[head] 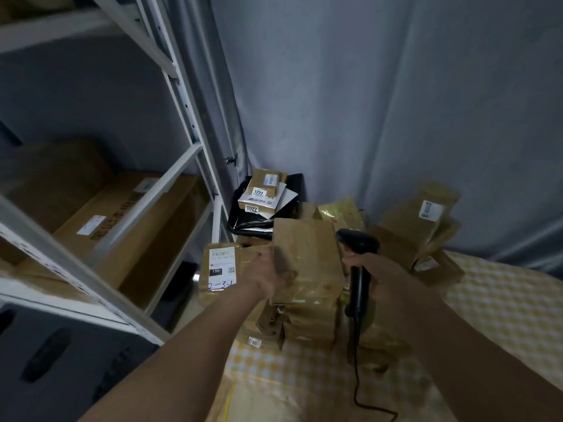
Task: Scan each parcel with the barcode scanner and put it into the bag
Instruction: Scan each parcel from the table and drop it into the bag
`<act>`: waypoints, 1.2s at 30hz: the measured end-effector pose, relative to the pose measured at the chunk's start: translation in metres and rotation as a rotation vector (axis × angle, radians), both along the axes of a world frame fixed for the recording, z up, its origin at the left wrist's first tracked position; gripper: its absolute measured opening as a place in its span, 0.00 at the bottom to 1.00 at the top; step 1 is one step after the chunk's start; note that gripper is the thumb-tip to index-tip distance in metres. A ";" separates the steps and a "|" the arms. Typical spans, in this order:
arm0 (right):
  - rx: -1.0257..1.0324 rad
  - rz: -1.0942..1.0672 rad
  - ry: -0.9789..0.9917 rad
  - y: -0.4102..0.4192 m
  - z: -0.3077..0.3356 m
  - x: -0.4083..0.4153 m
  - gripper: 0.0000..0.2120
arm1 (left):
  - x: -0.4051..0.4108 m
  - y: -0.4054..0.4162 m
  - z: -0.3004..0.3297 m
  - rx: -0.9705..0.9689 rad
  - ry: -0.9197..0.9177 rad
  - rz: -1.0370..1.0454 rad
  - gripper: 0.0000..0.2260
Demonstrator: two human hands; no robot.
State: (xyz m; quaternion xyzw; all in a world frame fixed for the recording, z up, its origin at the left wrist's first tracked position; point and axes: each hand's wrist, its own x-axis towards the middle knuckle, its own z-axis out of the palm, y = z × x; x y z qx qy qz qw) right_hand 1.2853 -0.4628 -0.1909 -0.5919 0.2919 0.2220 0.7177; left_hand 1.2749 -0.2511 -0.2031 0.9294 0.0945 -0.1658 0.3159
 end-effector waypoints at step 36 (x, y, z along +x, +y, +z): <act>-0.129 0.095 -0.001 0.031 -0.015 0.022 0.12 | 0.045 0.001 -0.022 -0.404 0.203 0.368 0.53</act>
